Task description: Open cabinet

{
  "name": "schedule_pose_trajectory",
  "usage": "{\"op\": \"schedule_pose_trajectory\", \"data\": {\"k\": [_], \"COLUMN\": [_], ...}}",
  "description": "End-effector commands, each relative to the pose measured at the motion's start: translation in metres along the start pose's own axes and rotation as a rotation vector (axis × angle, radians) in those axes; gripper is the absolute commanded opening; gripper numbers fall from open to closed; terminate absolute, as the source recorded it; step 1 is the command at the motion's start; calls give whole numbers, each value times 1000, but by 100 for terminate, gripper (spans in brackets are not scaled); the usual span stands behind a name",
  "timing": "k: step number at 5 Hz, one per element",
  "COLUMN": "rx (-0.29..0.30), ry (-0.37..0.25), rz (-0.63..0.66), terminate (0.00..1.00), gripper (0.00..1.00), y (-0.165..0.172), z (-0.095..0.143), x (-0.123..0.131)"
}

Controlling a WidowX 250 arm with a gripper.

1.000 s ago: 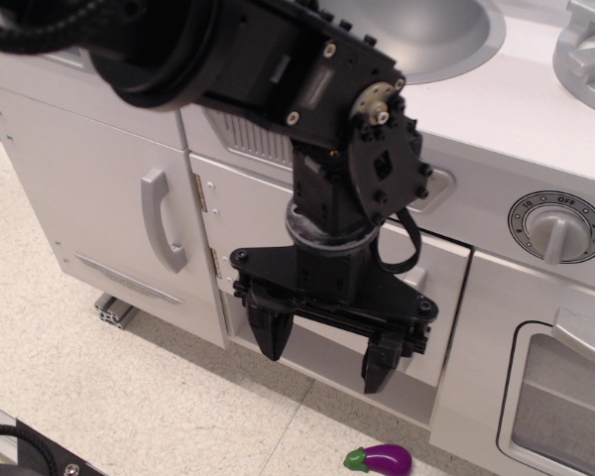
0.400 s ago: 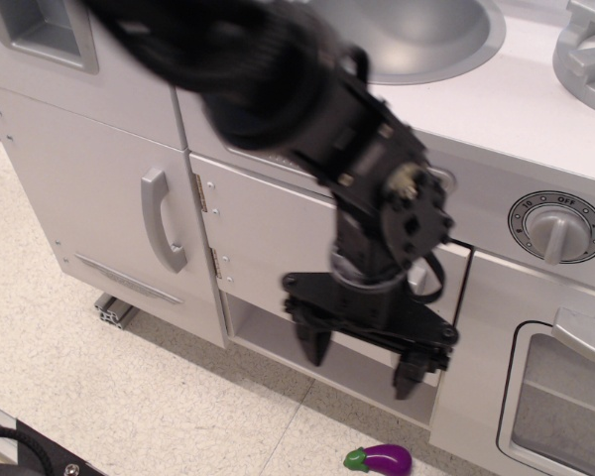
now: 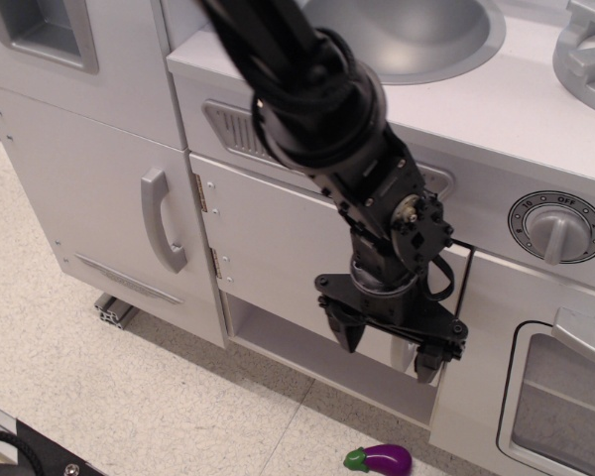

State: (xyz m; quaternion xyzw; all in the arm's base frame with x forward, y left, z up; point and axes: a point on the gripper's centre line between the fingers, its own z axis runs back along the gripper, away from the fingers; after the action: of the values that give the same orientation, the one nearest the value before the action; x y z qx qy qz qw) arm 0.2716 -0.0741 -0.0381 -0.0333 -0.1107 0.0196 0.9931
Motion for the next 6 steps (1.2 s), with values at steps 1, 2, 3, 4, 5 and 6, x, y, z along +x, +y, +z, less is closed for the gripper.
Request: {"op": "schedule_pose_trajectory", "data": {"k": [1,2,3,4,5,6], "rx": [-48,-40,-21,0,-18,-10], "ry": [-78,-91,-111,-155,-143,-148], "rz": [-25,-10,2,31,27,16], "terminate": [0,0,0,0,0,0], "gripper": [100,100,100,0,0,0], "y": [-12,-13,-13,-14,-15,-13], "z": [-8,-8,-12,-15,-13,-15], "x": [28,32,31,33,30,21]}}
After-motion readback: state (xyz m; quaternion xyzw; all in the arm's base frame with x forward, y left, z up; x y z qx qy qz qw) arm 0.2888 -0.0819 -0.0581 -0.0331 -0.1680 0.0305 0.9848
